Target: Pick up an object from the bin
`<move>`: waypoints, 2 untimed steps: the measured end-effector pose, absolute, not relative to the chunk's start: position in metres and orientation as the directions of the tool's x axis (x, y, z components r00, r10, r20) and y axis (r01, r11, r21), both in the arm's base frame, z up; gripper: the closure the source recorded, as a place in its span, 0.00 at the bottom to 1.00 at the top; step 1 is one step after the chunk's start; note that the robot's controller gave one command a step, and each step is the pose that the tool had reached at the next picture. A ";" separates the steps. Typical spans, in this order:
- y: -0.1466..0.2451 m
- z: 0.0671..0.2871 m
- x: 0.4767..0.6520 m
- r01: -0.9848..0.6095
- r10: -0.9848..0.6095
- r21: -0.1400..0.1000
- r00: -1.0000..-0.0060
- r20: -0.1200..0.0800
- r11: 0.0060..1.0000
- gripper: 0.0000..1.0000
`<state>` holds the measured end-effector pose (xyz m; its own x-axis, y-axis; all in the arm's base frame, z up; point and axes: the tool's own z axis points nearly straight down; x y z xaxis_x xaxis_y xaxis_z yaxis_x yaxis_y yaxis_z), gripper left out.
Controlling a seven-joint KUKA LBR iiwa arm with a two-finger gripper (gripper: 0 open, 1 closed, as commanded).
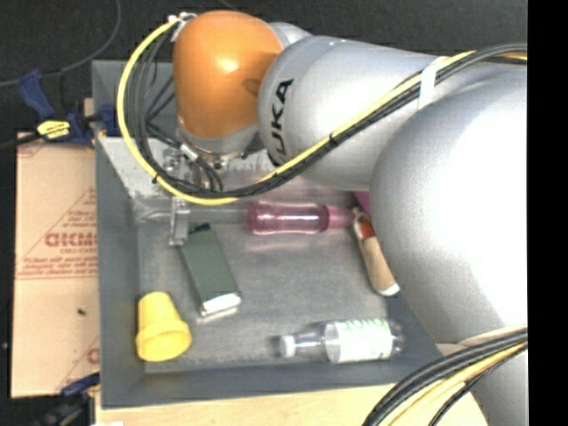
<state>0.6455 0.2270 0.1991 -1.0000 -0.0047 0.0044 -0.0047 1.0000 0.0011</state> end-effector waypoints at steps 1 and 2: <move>0.226 0.205 0.647 0.000 0.000 0.003 -1.000 -0.003 1.000 0.00; 0.167 0.096 0.611 -0.411 -0.411 0.001 -0.912 -0.003 0.912 0.00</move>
Offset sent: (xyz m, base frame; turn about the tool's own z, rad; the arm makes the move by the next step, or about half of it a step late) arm -0.0435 -0.0733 -0.1291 -0.5091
